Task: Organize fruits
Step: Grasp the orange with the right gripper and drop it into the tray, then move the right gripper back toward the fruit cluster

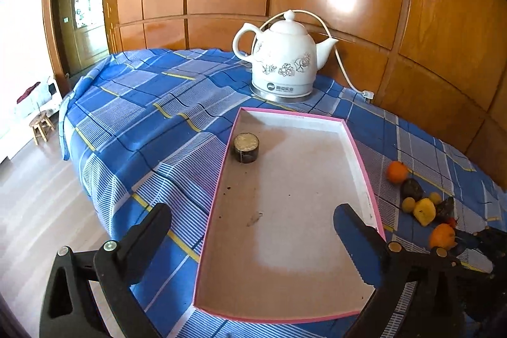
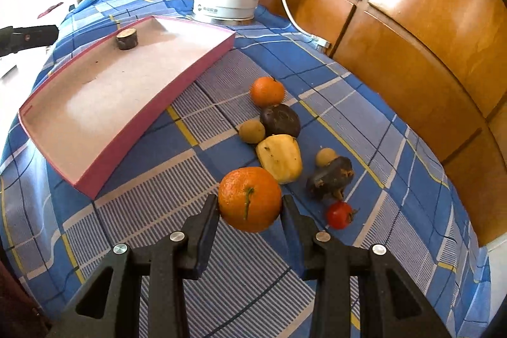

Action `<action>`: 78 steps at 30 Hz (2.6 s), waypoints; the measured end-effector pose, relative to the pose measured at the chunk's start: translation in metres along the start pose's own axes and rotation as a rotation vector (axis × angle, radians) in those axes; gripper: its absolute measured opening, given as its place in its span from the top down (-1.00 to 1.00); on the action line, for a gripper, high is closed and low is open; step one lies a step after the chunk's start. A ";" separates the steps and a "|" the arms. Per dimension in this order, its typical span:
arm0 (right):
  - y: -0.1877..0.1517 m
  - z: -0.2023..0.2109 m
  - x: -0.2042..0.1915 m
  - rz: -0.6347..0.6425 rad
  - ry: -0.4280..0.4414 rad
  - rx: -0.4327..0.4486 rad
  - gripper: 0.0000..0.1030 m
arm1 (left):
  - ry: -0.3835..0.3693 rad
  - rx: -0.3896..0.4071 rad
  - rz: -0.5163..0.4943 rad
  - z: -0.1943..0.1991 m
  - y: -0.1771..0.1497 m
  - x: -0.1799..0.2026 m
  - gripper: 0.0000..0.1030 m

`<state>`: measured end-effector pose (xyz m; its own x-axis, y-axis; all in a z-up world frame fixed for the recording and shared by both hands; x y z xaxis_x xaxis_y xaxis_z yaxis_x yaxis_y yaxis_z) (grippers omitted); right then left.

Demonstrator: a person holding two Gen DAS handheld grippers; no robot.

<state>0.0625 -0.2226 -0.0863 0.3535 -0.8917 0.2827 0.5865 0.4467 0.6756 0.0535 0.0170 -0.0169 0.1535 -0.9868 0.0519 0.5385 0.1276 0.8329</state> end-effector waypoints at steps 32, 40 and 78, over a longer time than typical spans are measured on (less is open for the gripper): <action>0.116 -0.091 -0.121 -0.123 0.179 -0.076 0.20 | 0.050 0.029 0.046 0.009 -0.013 -0.061 -0.99; 0.114 -0.068 -0.112 -0.157 0.156 -0.012 -0.09 | -0.016 0.004 0.104 0.005 -0.015 -0.059 -0.99; 0.051 0.089 -0.002 -0.427 -0.273 0.219 -0.10 | -0.226 0.037 -0.161 0.043 -0.015 0.052 -0.99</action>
<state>0.0268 -0.2046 0.0076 -0.1014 -0.9899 0.0995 0.4605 0.0420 0.8867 0.0178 -0.0407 -0.0033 -0.1219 -0.9919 0.0355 0.5101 -0.0319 0.8595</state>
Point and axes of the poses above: each gripper's, at about its wrist camera, not at the fingertips, and z roughly against the way its jaws point, x to its right, y to its top, the point moved 2 cm from there along -z, roughly the way its jaws point, and after that the axes turned 9 degrees about x, right-handed, at the moved point
